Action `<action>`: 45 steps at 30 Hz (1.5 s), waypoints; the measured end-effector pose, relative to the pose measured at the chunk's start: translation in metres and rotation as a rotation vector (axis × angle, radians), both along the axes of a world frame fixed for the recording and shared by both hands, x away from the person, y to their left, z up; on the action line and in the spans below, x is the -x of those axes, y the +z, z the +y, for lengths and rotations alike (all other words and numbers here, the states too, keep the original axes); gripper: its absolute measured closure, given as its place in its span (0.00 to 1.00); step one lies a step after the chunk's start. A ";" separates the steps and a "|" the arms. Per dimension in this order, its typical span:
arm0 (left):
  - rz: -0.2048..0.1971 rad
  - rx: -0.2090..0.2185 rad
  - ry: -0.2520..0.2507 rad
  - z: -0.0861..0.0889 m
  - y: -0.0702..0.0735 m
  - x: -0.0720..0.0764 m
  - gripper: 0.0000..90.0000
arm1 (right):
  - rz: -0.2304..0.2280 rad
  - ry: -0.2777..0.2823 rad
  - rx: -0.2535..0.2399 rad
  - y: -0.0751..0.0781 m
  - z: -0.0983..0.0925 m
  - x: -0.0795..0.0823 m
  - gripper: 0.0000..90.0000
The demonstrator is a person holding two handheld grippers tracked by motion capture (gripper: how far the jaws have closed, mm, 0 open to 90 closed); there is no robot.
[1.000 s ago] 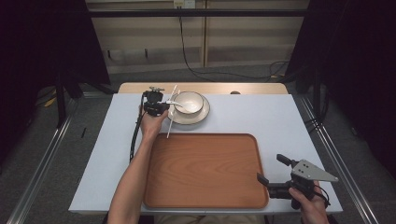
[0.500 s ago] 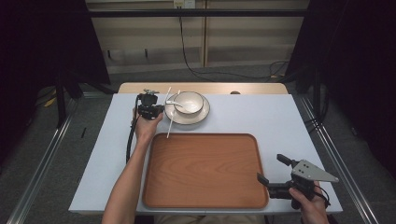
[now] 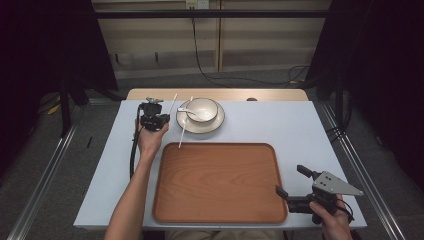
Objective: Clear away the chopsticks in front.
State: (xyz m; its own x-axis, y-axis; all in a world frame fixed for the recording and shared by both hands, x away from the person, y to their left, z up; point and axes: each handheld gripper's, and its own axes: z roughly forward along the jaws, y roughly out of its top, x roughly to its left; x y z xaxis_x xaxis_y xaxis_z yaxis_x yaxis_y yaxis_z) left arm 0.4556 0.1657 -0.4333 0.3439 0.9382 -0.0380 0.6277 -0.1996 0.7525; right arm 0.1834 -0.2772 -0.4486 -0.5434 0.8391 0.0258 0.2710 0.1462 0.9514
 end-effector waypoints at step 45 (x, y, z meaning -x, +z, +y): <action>-0.007 0.100 0.066 -0.010 -0.012 0.100 0.95 | -0.011 -0.003 0.000 0.001 -0.002 0.001 0.02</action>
